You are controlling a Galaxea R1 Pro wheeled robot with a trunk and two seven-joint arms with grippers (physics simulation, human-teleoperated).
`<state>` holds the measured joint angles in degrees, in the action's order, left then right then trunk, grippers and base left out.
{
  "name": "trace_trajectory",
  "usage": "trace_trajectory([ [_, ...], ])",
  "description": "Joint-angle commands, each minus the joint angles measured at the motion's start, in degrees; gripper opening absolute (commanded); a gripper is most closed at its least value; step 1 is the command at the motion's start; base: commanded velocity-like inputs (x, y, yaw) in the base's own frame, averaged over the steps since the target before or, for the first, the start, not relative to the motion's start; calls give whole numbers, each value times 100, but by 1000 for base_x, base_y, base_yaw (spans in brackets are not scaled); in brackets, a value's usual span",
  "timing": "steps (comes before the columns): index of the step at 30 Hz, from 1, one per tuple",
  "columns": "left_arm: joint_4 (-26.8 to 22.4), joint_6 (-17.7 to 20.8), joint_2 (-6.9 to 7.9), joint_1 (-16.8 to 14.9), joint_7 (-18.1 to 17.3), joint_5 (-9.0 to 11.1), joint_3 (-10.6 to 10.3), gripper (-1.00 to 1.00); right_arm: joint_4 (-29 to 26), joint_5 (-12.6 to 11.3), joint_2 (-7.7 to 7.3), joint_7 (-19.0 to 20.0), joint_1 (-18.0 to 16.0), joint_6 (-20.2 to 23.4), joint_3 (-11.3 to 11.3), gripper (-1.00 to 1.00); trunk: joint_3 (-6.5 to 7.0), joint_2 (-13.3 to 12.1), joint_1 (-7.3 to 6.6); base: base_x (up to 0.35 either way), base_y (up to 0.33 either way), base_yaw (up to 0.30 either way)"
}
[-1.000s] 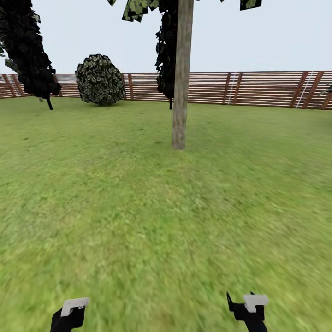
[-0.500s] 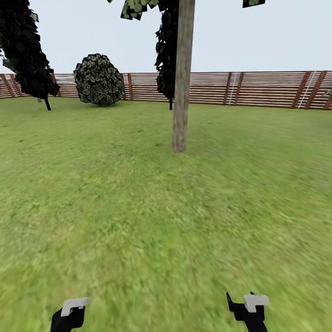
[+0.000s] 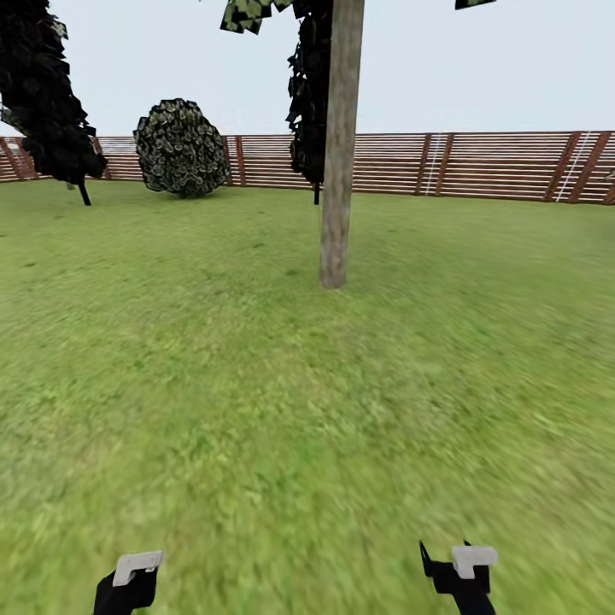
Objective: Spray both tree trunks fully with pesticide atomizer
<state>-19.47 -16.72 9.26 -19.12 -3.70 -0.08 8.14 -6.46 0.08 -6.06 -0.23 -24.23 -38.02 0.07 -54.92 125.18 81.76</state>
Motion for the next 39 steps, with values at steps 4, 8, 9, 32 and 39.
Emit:
trace_trajectory([
  [4,5,-16,-3,-4,-38,-1,38,-100,4,1,0,-3,-3,-14,2,100,-5,2,3,339,0,0],
  [8,5,-16,-3,-4,-39,-1,38,-100,4,1,0,-2,-3,-16,2,100,-5,2,3,339,0,0],
  [9,5,-16,-3,-4,-41,-1,38,-100,4,1,0,-3,-3,-17,2,100,-5,2,3,339,0,0],
  [32,7,-14,-3,-4,-34,-12,38,-100,5,1,0,-3,-3,-18,1,100,-5,2,3,337,-56,0],
  [39,11,-14,-3,-4,-37,-10,38,-100,5,1,0,-3,-3,-20,2,100,-5,2,3,302,-194,0],
])
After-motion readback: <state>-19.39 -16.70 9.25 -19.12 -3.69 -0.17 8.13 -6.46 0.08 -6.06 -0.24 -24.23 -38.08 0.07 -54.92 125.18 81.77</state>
